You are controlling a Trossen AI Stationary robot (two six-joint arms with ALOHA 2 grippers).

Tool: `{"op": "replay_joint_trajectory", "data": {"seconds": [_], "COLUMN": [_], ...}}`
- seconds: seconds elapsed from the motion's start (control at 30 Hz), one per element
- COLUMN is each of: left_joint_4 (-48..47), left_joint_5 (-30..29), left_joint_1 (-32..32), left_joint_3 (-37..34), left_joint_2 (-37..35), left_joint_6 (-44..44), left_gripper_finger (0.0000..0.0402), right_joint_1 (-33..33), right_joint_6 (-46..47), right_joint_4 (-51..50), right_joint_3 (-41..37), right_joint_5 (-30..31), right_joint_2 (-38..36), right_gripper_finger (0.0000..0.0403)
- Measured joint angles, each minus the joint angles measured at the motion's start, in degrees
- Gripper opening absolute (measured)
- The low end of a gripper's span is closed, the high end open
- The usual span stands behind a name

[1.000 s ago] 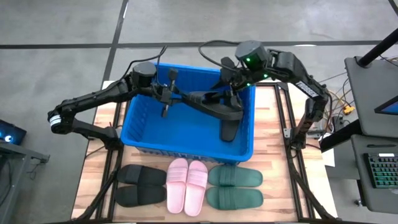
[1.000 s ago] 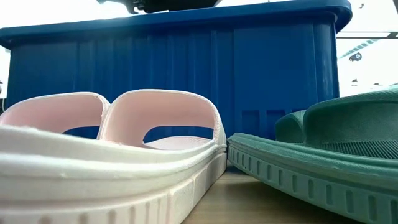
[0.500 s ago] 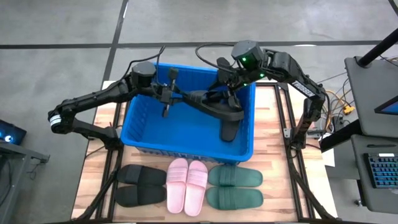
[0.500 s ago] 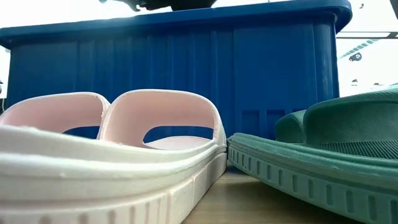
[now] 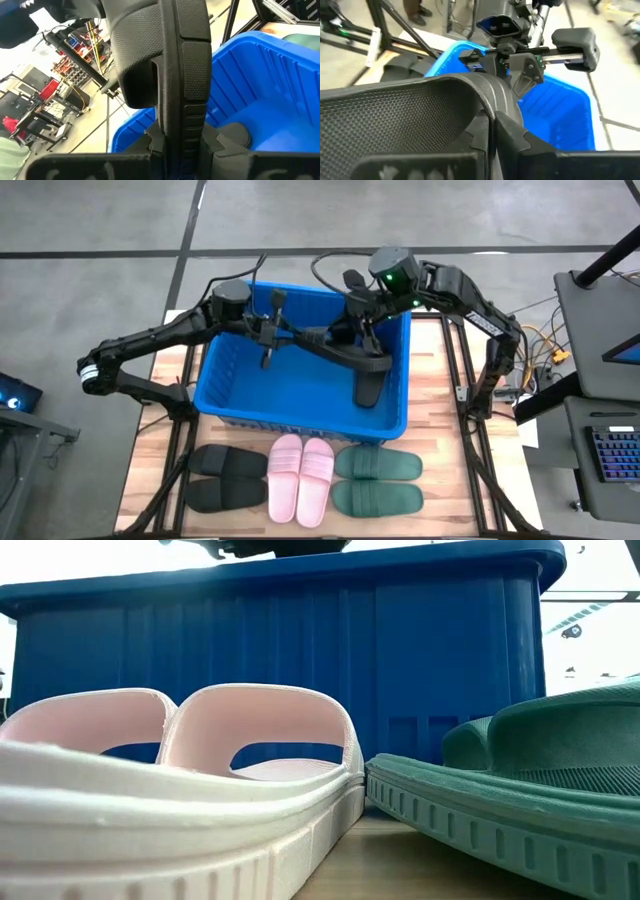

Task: Pick and place slides into bin
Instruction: Put the black slide into the blue bin

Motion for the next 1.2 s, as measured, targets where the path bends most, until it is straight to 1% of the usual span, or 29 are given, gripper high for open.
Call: {"op": "replay_joint_trajectory", "data": {"seconds": [0.07,0.17,0.3,0.43,0.5,0.7,0.77,0.83,1.0,1.13,1.2], "left_joint_4": [0.04,0.55,1.55,1.31,1.21,-2.06,-3.6,-5.17,-8.18,-8.61,-8.53], "left_joint_5": [-0.08,-0.27,-0.32,-0.74,-0.74,-1.62,-2.05,-2.81,-6.41,-11.55,-13.21], "left_joint_1": [0.02,0.02,0.02,0.33,0.77,2.45,2.96,3.57,5.36,6.25,6.78], "left_joint_3": [-0.02,0.04,0.05,0.18,0.2,0.01,-0.16,-0.24,-0.37,-0.69,-0.74], "left_joint_2": [-0.06,-0.08,-0.44,-0.56,-1.09,-3.92,-5.28,-6.85,-10.48,-13.25,-14.18], "left_joint_6": [-0.21,-2.44,-3.31,-12.66,-15.72,-16.66,-16.59,-16.52,-16.64,-17.56,-19.57], "left_gripper_finger": [0.0034,0.0076,0.0126,0.0152,0.0161,0.0168,0.0168,0.0168,0.0168,0.0168,0.0168], "right_joint_1": [0.19,0.12,0.33,0.34,0.34,0.54,0.56,0.37,0.78,1.02,1.51], "right_joint_6": [-0.07,1.33,2.56,4.11,4.75,6.42,6.47,6.46,7.62,9.0,9.02], "right_joint_4": [0.04,0.37,0.17,-0.24,-0.24,-0.46,-0.78,-0.91,-1.19,-2.41,-4.19], "right_joint_3": [0.0,0.0,-0.08,-0.11,-0.13,-0.13,-0.13,-0.12,-0.02,-0.09,-0.11], "right_joint_5": [2.29,3.35,7.92,11.37,12.91,17.76,18.49,20.97,33.71,35.99,40.17], "right_joint_2": [-0.16,-0.43,-0.82,-1.11,-1.38,-1.94,-2.24,-2.92,-3.68,-3.57,-3.37], "right_gripper_finger": [0.0012,0.0011,0.001,0.001,0.0009,0.0009,0.0009,0.0009,0.0009,0.0009,0.0009]}}
